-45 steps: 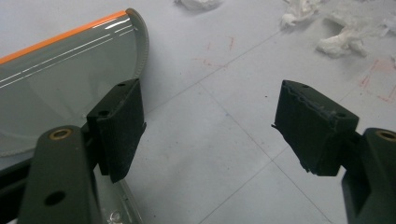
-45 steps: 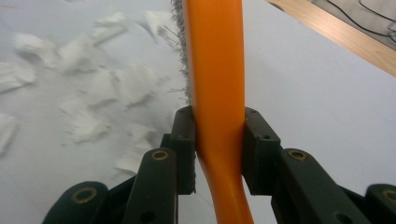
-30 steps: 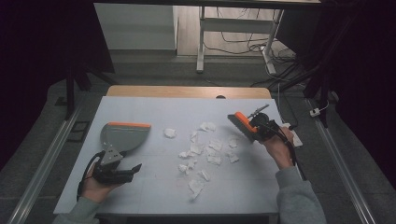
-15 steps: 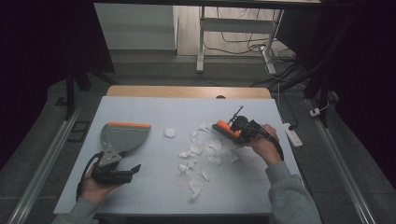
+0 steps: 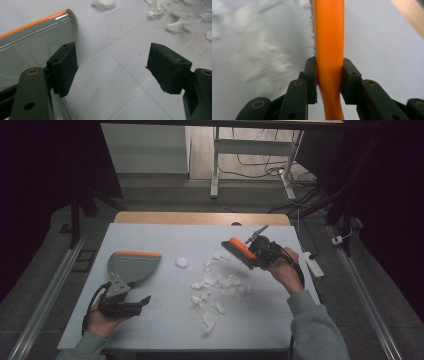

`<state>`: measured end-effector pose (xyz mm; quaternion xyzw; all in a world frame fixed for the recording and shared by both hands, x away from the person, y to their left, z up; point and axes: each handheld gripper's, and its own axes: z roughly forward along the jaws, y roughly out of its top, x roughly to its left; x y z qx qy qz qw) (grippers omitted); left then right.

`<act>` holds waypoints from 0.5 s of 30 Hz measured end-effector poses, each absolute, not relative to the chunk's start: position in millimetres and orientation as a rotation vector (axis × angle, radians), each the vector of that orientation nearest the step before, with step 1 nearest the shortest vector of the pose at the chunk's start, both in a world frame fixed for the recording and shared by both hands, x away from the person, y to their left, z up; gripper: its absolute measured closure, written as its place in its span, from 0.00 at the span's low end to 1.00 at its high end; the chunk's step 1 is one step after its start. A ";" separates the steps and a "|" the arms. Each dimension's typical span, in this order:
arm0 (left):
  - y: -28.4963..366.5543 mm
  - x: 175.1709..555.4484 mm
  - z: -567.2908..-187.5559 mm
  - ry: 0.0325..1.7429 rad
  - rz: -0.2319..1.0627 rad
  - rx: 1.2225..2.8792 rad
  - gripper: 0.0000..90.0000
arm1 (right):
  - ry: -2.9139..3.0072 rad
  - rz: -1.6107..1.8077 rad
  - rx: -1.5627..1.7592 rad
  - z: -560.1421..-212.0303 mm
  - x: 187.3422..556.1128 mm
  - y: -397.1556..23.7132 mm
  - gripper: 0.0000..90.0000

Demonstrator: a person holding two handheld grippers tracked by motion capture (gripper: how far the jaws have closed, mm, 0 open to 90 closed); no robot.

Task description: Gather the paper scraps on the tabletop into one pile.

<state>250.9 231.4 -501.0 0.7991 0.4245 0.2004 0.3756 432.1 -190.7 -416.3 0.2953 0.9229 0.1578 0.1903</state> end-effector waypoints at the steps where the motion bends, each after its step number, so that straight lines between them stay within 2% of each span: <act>1: 231.6 251.0 -501.2 1.088 0.512 2.044 0.28 | 2.582 0.433 0.847 -417.9 439.9 -189.7 0.78; 8: 233.4 251.3 -501.6 1.093 0.509 2.036 0.28 | 2.591 0.292 0.820 -437.9 491.2 -166.6 0.78; 15: 233.2 253.2 -503.7 1.090 0.500 2.041 0.28 | 2.618 0.222 0.745 -447.6 507.4 -142.6 0.78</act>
